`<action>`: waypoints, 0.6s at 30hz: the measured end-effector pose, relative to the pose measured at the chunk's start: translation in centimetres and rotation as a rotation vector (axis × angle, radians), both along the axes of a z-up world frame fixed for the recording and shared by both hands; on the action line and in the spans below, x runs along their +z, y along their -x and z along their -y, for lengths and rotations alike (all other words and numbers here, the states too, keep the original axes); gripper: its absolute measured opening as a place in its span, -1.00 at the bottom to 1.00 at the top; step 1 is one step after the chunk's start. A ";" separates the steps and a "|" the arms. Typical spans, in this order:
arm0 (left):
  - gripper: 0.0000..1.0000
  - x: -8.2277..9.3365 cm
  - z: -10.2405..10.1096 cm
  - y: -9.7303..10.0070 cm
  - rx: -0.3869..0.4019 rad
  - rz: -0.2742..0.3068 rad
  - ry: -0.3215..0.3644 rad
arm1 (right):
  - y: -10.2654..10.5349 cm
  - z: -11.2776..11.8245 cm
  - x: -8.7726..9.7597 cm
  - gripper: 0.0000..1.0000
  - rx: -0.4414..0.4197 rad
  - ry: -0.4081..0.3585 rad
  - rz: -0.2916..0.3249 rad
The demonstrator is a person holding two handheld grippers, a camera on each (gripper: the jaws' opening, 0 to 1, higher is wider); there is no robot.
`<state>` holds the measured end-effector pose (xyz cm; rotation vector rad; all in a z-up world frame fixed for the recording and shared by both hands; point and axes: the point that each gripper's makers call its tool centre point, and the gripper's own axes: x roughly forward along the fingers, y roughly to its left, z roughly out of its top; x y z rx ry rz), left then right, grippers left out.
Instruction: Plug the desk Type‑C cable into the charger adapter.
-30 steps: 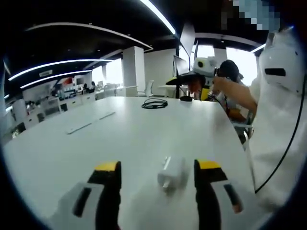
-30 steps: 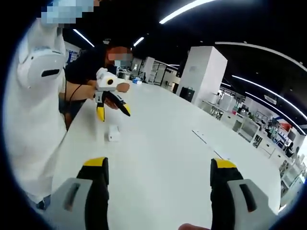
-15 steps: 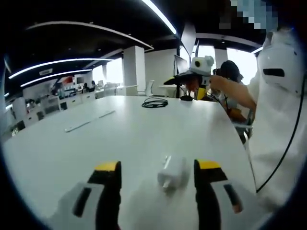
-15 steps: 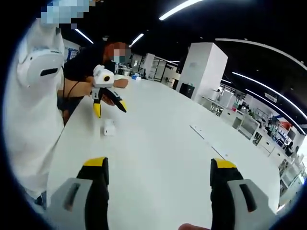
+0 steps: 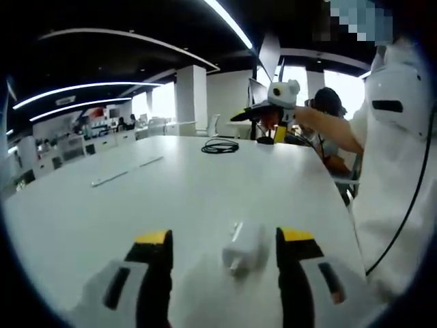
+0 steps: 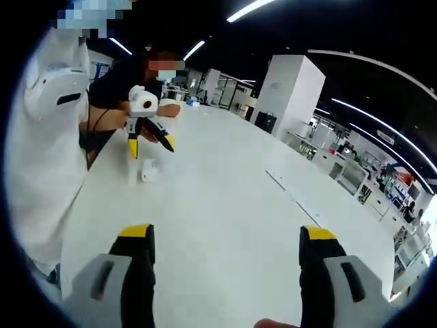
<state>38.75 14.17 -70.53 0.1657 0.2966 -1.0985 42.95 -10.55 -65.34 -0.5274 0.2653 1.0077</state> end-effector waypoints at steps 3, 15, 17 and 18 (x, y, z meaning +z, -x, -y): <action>0.22 0.0 0.0 -0.1 0.003 -0.002 0.001 | -0.3 0.3 -0.2 0.77 -0.004 0.013 -0.003; 0.21 -0.1 0.2 -0.3 0.010 -0.003 0.006 | -1.4 1.7 -1.1 0.76 -0.016 0.056 -0.023; 0.21 -0.1 0.2 -0.3 0.010 -0.002 0.004 | -1.6 1.9 -1.2 0.76 -0.018 0.066 -0.021; 0.21 -0.1 0.2 -0.3 0.009 -0.003 0.003 | -1.6 1.9 -1.2 0.76 -0.018 0.071 -0.020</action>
